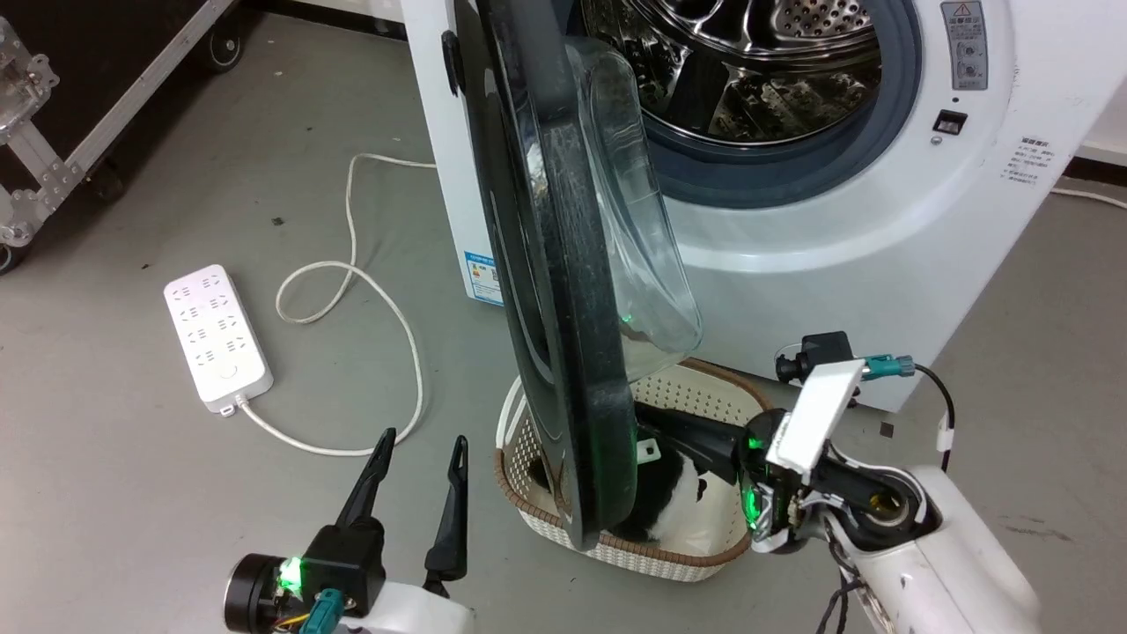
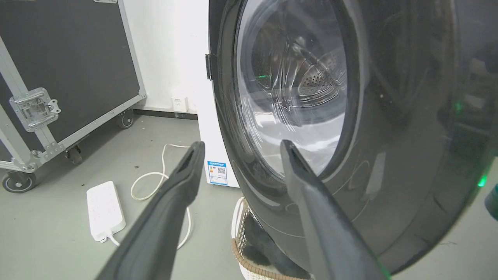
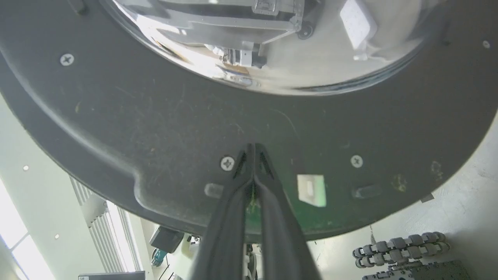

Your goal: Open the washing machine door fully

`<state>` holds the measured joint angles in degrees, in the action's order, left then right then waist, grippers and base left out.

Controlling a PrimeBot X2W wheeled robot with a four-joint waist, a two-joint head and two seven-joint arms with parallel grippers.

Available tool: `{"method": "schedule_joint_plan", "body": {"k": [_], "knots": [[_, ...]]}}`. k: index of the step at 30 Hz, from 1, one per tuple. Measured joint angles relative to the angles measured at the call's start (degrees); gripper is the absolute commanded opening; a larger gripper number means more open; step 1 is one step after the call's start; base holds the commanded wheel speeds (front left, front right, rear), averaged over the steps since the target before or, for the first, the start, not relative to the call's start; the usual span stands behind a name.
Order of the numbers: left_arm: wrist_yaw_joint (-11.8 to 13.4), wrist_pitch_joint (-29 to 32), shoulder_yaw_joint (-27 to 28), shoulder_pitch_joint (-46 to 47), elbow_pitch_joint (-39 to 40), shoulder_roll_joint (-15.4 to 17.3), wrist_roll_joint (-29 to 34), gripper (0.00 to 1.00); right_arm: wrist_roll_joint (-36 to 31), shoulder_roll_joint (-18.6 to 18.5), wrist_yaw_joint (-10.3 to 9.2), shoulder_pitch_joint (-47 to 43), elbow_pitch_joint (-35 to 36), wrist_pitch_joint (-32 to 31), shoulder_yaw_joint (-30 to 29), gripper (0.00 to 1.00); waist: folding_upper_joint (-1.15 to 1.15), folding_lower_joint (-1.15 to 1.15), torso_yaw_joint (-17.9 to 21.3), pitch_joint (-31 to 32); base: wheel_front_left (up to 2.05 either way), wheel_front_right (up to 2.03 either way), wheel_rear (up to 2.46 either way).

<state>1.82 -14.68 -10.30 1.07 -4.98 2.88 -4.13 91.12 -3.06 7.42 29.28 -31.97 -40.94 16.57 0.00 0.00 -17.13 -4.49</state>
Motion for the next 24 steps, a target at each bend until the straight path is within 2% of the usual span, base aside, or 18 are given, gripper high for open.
{"method": "schedule_joint_plan", "body": {"k": [2,3,4,5,9,12,17,19,22,23,24], "knots": [[-0.03,0.00,0.07,0.00,-0.02,0.00,0.00,1.00,-0.24,0.03,0.00,0.00,0.45,1.87,-0.27,0.00,0.00,0.00,0.03,0.06,0.00,0.00,0.00],[-0.02,0.00,0.12,0.00,-0.08,0.00,0.01,1.00,-0.43,-0.14,0.00,-0.01,0.51,3.20,-0.90,0.43,0.00,0.00,0.06,0.25,0.00,0.00,0.00],[-0.01,0.00,0.19,0.00,-0.10,-0.01,0.03,1.00,-0.75,-0.38,0.00,-0.01,0.64,4.33,-1.51,0.43,0.00,0.00,0.14,0.51,0.00,0.00,0.00],[0.00,0.00,0.29,0.00,-0.09,0.00,0.08,1.00,-1.12,-0.85,0.00,-0.05,0.96,5.19,-2.07,1.00,0.00,0.00,0.28,0.79,0.00,0.00,0.00],[0.01,0.00,0.83,-0.31,-0.10,0.07,0.08,1.00,-5.21,-4.17,0.00,-1.29,4.17,12.15,-4.64,1.00,0.00,0.00,1.54,1.91,0.00,0.00,0.00],[-0.07,0.00,1.58,-0.89,-0.16,0.05,-0.13,1.00,-12.91,-8.24,0.00,-4.12,8.69,20.19,-5.44,1.00,0.00,0.00,2.83,3.05,0.00,0.00,0.00],[-0.03,0.00,3.33,-1.50,0.21,0.08,-1.51,1.00,-32.40,-14.44,0.01,-9.50,17.37,34.78,-5.13,1.00,0.00,-0.01,5.60,5.02,0.00,0.00,0.00],[-0.03,0.00,3.92,-2.21,0.67,0.19,-1.55,1.00,-42.20,-16.55,0.01,-11.67,20.31,39.54,-5.12,1.00,0.00,-0.01,7.01,5.63,0.00,0.00,0.00],[-0.03,0.00,4.92,-2.81,1.03,0.24,-1.63,1.00,-53.36,-16.92,0.01,-15.29,23.99,44.23,-7.55,1.00,0.00,-0.01,9.14,6.31,0.00,0.00,0.00],[-0.03,0.00,4.92,-2.81,1.03,0.24,-1.63,1.00,-53.36,-16.92,0.01,-15.29,23.99,44.23,-7.55,1.00,0.00,-0.01,9.14,6.31,0.00,0.00,0.00],[-0.45,0.00,6.48,-3.49,1.37,0.53,-3.50,1.00,-66.37,-14.48,0.01,-21.52,29.59,48.55,-11.76,1.00,0.00,-0.01,11.83,6.68,0.00,0.00,0.00]]}}
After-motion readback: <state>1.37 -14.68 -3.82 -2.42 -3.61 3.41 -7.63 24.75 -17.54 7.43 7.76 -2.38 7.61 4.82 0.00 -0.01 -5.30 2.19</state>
